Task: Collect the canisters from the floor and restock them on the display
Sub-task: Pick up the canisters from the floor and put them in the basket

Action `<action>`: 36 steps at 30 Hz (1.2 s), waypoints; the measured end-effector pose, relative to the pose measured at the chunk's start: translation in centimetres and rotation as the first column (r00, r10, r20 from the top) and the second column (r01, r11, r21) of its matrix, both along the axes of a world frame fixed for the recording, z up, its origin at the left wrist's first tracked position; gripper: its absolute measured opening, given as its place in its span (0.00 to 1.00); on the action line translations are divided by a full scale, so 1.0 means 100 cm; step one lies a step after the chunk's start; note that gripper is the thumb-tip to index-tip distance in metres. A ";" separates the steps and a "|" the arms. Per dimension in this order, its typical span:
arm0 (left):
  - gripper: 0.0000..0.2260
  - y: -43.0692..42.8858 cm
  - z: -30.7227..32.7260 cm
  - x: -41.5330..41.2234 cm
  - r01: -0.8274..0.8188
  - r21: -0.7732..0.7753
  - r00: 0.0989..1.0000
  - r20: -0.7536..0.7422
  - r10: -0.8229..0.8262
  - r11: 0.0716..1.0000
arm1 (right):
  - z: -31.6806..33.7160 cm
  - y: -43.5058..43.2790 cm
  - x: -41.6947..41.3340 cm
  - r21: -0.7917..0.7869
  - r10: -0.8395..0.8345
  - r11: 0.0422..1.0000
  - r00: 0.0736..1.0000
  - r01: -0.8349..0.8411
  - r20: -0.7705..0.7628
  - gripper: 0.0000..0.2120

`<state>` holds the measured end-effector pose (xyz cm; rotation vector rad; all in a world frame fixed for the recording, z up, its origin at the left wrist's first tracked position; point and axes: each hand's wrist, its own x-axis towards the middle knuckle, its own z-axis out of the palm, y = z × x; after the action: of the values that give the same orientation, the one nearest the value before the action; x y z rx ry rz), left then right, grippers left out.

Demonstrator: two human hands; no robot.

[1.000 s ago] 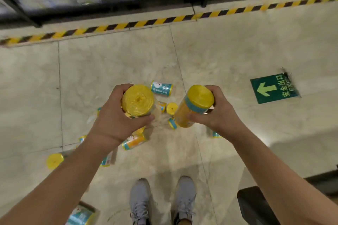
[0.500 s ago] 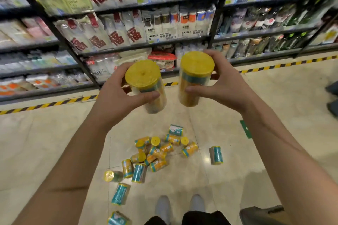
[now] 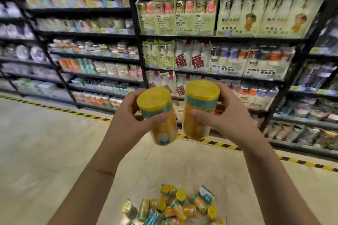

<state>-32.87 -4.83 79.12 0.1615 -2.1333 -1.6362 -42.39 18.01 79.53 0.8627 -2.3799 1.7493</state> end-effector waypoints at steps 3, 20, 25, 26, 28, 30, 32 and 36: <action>0.34 -0.002 -0.001 0.034 -0.182 0.028 0.983 -0.017 0.183 0.983 | 0.001 -0.018 0.001 0.010 0.159 0.987 0.987 -0.159 -0.012 0.32; 0.33 0.048 -0.016 0.402 -0.895 -0.037 0.442 0.053 0.895 0.445 | -0.013 -0.179 0.249 0.103 0.930 0.362 0.366 -0.927 0.029 0.33; 0.32 0.081 -0.020 0.530 -0.972 -0.044 0.229 0.065 0.971 0.232 | -0.009 -0.194 0.382 0.115 0.988 0.135 0.142 -0.984 0.059 0.35; 0.32 0.090 -0.022 0.560 -0.983 -0.049 0.174 0.072 0.982 0.178 | -0.010 -0.198 0.413 0.117 0.993 0.082 0.091 -0.990 0.076 0.36; 0.32 0.112 -0.027 0.623 -0.995 -0.040 0.086 0.082 0.993 0.089 | -0.017 -0.203 0.481 0.158 0.996 0.009 0.022 -0.987 0.083 0.37; 0.31 0.134 -0.033 0.684 -0.999 -0.032 0.011 0.090 0.996 0.014 | -0.020 -0.202 0.549 0.180 0.997 -0.057 -0.045 -0.982 0.069 0.34; 0.32 0.157 -0.041 0.743 -0.997 -0.033 -0.066 0.086 0.994 -0.063 | -0.025 -0.200 0.616 0.179 0.992 -0.119 -0.110 -0.977 0.060 0.31; 0.33 0.201 -0.058 0.845 -0.977 -0.032 -0.213 0.095 0.972 -0.211 | -0.039 -0.190 0.740 0.206 0.961 -0.275 -0.260 -0.939 0.096 0.29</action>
<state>51.66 15.30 73.33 1.5716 -1.0156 -0.5093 31.58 -1.00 75.60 3.5863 -1.3100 1.2032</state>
